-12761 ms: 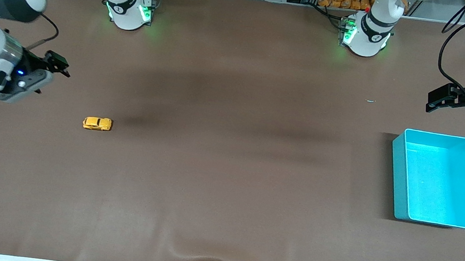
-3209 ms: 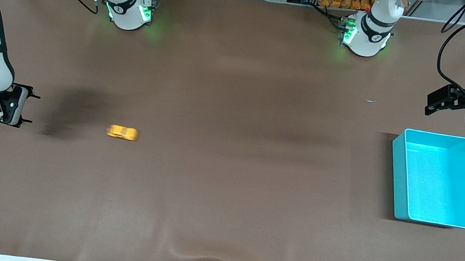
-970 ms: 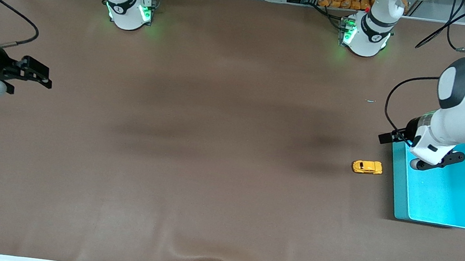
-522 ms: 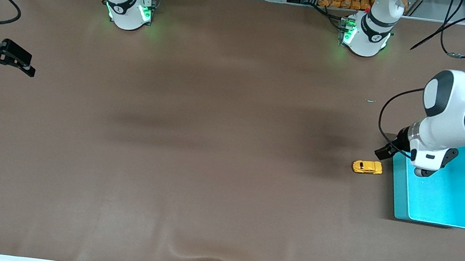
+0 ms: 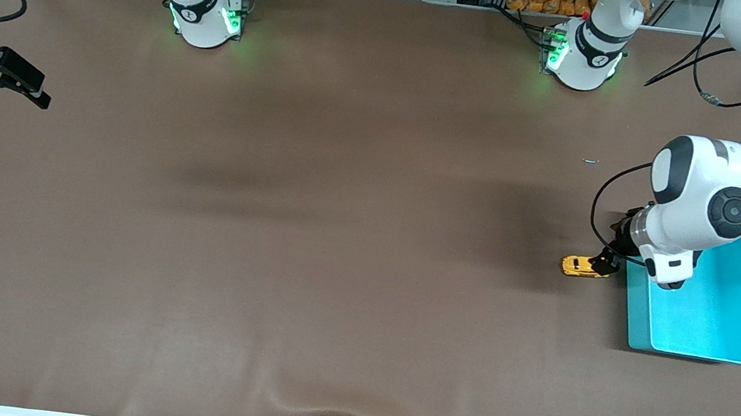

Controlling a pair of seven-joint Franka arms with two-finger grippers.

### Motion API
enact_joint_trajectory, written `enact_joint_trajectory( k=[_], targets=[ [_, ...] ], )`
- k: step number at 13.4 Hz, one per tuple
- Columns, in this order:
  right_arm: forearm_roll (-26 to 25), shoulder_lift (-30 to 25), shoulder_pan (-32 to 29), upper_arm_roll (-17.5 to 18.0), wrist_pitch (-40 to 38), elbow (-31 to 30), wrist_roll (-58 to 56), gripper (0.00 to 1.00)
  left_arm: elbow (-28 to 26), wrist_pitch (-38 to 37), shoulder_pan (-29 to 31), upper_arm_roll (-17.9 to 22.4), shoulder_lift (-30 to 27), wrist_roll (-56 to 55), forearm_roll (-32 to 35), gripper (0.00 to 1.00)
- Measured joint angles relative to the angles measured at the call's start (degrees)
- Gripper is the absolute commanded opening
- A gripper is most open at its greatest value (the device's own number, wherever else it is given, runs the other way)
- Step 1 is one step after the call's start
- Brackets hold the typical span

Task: Wind and store yellow beetle car
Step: 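Reach the left gripper to the car while the right gripper retracts, then close the left gripper on the yellow car and lift it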

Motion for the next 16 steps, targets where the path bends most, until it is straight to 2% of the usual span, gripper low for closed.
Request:
enact_joint_trajectory(
  k=[2, 6, 16],
  targets=[
    [-0.02, -0.05, -0.11, -0.04, -0.15, 0.52, 0.12, 1.00, -2.19, 4.82, 0.15, 0.09, 0.76, -6.79, -0.09, 1.00],
    [-0.09, -0.17, -0.20, -0.04, -1.95, 1.19, 0.12, 1.00, -3.11, 11.70, 0.58, 0.10, 3.16, -20.16, -0.09, 1.00],
    [-3.09, -0.18, -0.77, -0.12, -3.75, 1.97, 0.13, 1.00, -3.88, 18.59, 0.78, 0.40, 9.52, -22.25, -0.09, 1.00]
  ],
)
